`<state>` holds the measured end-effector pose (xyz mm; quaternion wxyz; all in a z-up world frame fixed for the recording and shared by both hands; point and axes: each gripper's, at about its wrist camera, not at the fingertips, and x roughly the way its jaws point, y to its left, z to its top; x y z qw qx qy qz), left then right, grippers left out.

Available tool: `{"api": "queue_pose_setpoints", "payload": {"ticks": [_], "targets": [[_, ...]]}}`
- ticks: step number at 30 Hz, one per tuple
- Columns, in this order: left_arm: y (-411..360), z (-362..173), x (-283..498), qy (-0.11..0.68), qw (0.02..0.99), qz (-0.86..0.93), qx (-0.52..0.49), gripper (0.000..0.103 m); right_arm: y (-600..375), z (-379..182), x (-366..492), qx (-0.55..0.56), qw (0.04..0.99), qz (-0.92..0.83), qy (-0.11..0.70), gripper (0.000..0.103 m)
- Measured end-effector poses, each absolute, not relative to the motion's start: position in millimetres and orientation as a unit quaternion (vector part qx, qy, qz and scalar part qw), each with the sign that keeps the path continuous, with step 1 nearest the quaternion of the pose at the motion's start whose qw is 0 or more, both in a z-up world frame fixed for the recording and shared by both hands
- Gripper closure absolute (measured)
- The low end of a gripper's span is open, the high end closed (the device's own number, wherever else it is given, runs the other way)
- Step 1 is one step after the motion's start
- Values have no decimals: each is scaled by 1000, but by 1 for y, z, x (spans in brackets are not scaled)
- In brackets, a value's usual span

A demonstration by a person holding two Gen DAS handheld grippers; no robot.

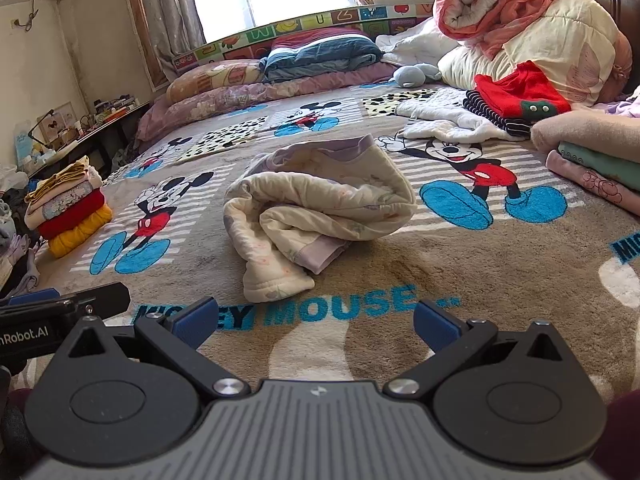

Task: Fold clothes
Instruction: 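Move both grippers toward the cream floral garment on the bed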

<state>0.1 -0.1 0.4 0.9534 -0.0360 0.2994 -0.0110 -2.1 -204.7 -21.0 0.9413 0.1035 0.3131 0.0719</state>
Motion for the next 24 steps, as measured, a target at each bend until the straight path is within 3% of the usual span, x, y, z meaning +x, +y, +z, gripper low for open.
{"api": "queue_pose_setpoints", "payload": {"ticks": [24], "targets": [[5,-3,1,289,956,-14,-50,0,-203,-22,0,105,941,77,314,0]]}}
